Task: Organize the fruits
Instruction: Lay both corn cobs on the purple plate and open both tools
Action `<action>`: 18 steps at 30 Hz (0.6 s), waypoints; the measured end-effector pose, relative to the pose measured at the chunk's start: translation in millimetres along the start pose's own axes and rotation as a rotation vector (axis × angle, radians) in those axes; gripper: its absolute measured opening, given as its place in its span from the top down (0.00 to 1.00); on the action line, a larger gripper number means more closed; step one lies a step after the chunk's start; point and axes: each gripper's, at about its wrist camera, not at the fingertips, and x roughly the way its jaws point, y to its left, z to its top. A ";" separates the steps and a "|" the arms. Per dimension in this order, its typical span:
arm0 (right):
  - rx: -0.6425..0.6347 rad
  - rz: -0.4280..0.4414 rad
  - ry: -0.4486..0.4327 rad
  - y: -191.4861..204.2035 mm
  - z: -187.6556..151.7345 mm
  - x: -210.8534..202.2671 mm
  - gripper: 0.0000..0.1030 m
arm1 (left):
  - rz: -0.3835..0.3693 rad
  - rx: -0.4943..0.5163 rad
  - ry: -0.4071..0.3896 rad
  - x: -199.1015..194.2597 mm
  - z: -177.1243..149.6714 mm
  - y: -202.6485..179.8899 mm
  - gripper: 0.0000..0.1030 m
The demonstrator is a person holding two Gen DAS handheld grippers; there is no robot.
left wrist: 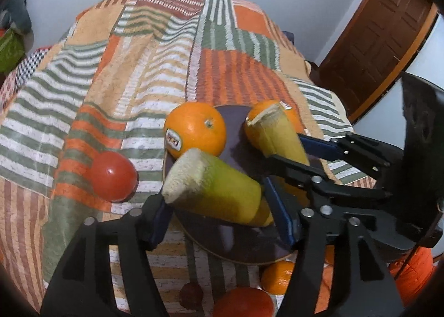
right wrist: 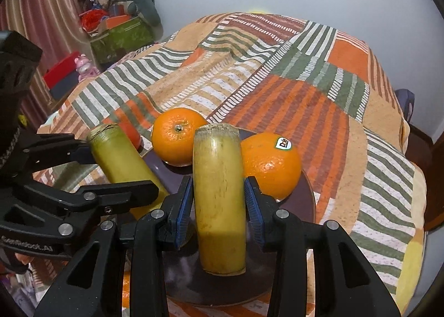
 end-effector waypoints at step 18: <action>0.093 -0.023 -0.020 -12.2 -9.5 -29.7 0.61 | 0.040 0.020 -0.020 -20.3 -7.0 -4.7 0.34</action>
